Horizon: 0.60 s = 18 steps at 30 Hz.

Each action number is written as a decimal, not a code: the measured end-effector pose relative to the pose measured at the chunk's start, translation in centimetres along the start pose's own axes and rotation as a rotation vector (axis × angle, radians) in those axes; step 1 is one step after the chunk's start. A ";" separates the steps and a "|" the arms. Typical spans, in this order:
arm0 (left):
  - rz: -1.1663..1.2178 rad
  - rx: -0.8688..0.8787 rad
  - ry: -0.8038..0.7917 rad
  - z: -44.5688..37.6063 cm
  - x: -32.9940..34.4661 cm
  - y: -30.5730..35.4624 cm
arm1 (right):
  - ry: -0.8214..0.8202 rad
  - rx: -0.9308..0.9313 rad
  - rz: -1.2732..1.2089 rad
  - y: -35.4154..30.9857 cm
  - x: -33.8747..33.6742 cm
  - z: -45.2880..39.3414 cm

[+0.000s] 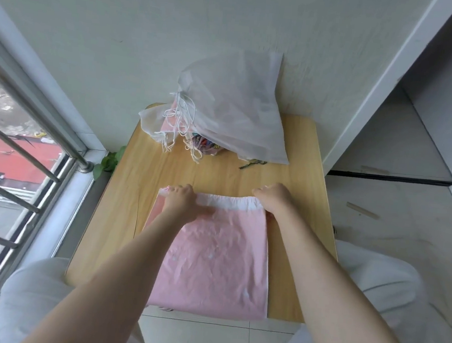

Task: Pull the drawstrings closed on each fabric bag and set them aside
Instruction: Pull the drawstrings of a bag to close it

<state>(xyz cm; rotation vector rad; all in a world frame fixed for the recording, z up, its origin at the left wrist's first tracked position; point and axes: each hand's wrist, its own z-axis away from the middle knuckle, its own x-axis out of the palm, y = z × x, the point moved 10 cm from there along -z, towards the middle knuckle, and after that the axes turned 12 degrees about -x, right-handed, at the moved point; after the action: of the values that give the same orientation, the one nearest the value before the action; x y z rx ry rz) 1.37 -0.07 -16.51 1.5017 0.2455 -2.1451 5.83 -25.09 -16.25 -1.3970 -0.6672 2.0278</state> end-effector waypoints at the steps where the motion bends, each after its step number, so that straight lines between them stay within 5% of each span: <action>1: 0.033 -0.009 -0.015 0.2 0.0 -0.1 | 0.035 -0.023 -0.142 -0.8 0.1 0.0; 6: 0.796 -0.259 0.011 0.4 -2.3 -5.3 | 0.188 0.210 -1.195 -1.6 0.8 -0.4; 8: 0.884 -0.350 0.148 0.3 -3.9 -8.7 | 0.197 0.292 -1.329 -1.2 0.7 -1.0; 10: 0.768 -0.365 0.219 0.4 -5.2 -10.5 | 0.218 0.318 -1.198 -0.3 -0.2 -1.4; 15: 0.397 -0.366 0.308 0.5 -6.9 -14.3 | 0.533 0.096 -0.330 -0.3 -6.6 -0.2; 18: 0.208 -0.356 0.241 0.2 -5.9 -14.1 | 0.481 -0.048 -0.033 -1.6 -6.5 0.1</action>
<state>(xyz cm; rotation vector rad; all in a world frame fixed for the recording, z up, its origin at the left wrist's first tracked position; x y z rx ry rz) -4.33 13.69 -12.91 1.4974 0.5027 -1.6560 7.87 -28.52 -10.87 -1.8001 -0.5208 1.5675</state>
